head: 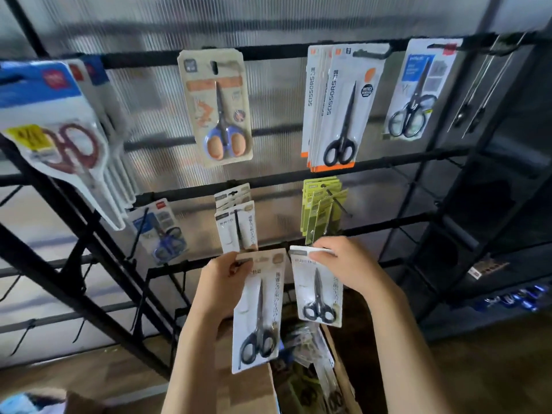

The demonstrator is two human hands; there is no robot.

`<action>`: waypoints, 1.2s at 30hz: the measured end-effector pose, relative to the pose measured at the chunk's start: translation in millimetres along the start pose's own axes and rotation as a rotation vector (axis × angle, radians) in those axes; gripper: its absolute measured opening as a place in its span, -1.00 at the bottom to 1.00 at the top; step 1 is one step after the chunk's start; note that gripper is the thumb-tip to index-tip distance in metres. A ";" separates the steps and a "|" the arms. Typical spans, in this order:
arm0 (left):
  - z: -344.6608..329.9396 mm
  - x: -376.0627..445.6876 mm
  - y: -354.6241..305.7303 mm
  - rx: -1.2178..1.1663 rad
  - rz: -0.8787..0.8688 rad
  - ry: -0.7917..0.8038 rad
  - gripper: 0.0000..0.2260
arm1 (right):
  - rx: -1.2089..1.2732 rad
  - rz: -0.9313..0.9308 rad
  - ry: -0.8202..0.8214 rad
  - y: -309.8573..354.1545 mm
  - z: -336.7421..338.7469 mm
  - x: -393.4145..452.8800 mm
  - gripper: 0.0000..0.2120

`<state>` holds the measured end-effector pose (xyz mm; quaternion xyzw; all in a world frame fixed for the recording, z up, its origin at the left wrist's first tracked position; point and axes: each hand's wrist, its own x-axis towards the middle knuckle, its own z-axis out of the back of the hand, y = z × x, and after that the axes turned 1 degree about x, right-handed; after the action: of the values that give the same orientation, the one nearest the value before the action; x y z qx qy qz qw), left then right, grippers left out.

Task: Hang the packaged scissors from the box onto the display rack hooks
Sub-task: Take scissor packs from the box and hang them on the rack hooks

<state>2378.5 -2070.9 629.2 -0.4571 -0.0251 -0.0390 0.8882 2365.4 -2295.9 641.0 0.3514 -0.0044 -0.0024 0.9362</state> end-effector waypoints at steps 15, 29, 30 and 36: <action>12.1 -4.7 28.1 0.036 0.144 -0.079 -0.88 | -0.049 0.059 0.039 -4.7 -20.8 30.4 -0.78; 6.5 9.4 13.2 -0.061 0.079 -0.215 -0.85 | 0.014 0.069 -0.058 -6.2 -8.0 22.7 -0.85; 5.9 10.9 12.8 -0.062 0.069 -0.215 -0.88 | 0.017 0.066 -0.064 -6.6 -7.6 22.7 -0.86; 3.7 19.3 14.3 -0.030 0.064 -0.219 -0.89 | -0.023 0.072 -0.070 -7.1 -6.3 23.2 -0.84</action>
<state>2399.0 -2060.5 621.3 -0.4726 -0.1068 0.0393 0.8739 2388.7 -2297.3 631.8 0.3400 -0.0498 0.0190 0.9389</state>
